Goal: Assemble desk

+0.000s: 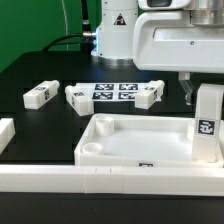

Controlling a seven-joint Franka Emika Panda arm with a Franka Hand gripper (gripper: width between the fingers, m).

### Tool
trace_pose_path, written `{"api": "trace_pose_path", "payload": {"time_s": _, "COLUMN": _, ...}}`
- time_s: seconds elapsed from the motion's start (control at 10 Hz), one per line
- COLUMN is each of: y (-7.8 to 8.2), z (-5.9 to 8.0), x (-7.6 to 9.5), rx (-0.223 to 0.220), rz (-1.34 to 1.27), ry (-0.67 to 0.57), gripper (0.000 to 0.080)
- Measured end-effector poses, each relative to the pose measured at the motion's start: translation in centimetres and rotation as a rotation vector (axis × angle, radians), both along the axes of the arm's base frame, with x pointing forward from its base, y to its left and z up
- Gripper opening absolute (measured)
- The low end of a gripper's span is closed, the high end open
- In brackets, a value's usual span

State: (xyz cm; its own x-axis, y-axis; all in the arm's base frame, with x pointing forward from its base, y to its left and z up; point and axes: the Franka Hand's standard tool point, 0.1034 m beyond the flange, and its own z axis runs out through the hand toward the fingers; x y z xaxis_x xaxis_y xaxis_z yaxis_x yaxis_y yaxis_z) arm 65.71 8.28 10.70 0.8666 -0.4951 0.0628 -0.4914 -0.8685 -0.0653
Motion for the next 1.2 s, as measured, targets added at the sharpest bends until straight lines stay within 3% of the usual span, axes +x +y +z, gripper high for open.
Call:
{"api": "trace_pose_path", "payload": {"time_s": 0.3, "y": -1.6, "z": 0.0, "x": 0.0, "rx": -0.007, "rz": -0.156, "ry": 0.008, "gripper": 0.0294}}
{"api": "trace_pose_path", "payload": {"time_s": 0.4, "y": -1.5, "z": 0.0, "x": 0.0, "rx": -0.004, "rz": -0.170, "ry": 0.008, "gripper": 0.0375}}
{"api": "trace_pose_path", "payload": {"time_s": 0.5, "y": -1.4, "z": 0.0, "x": 0.0, "rx": -0.004, "rz": -0.165, "ry": 0.008, "gripper": 0.0375}}
{"api": "trace_pose_path", "payload": {"time_s": 0.7, "y": -1.4, "z": 0.0, "x": 0.0, "rx": -0.004, "rz": -0.161, "ry": 0.008, "gripper": 0.0620}}
{"api": "trace_pose_path", "payload": {"time_s": 0.9, "y": -0.6, "z": 0.4, "x": -0.2, "rx": -0.003, "rz": -0.138, "ry": 0.005, "gripper": 0.0640}}
{"api": "trace_pose_path", "payload": {"time_s": 1.0, "y": 0.5, "z": 1.3, "x": -1.1, "rx": 0.000, "rz": -0.100, "ry": 0.006, "gripper": 0.0648}}
{"api": "trace_pose_path", "payload": {"time_s": 1.2, "y": -0.1, "z": 2.3, "x": -3.3, "rx": -0.003, "rz": -0.002, "ry": 0.004, "gripper": 0.0649}}
